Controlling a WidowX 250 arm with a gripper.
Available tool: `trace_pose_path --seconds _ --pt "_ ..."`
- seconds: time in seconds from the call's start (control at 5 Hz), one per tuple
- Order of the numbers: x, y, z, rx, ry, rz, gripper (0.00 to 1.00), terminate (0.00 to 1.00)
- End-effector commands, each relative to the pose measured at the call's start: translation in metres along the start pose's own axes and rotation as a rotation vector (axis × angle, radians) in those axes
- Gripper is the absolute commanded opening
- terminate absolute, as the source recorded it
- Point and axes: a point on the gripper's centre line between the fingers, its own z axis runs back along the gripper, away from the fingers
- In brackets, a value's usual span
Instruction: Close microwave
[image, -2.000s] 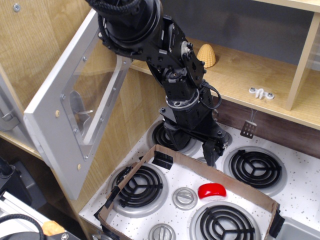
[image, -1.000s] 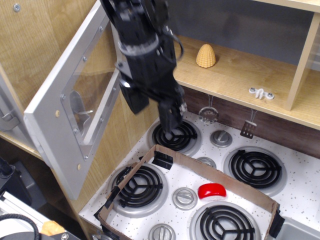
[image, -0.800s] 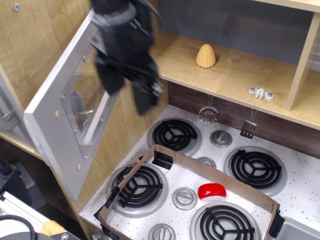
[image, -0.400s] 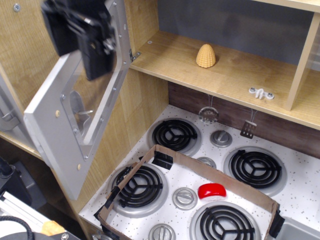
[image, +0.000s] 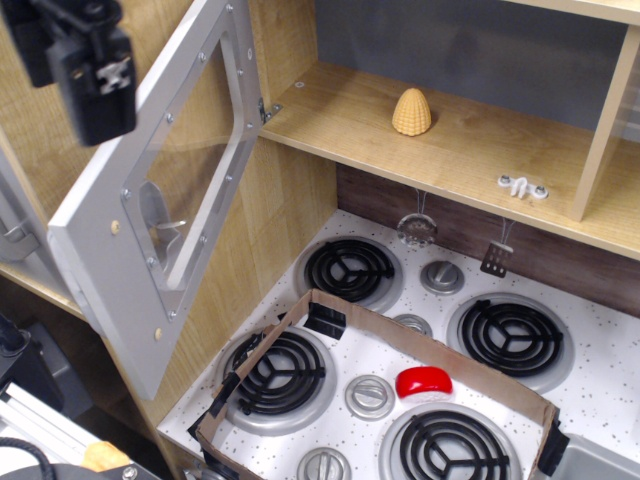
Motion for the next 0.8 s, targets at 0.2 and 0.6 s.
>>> trace_pose_path --seconds 0.2,0.6 --pt "-0.019 0.040 -0.029 0.153 0.012 -0.115 1.00 0.00" --pt "-0.015 0.045 -0.046 0.137 -0.014 -0.081 1.00 0.00"
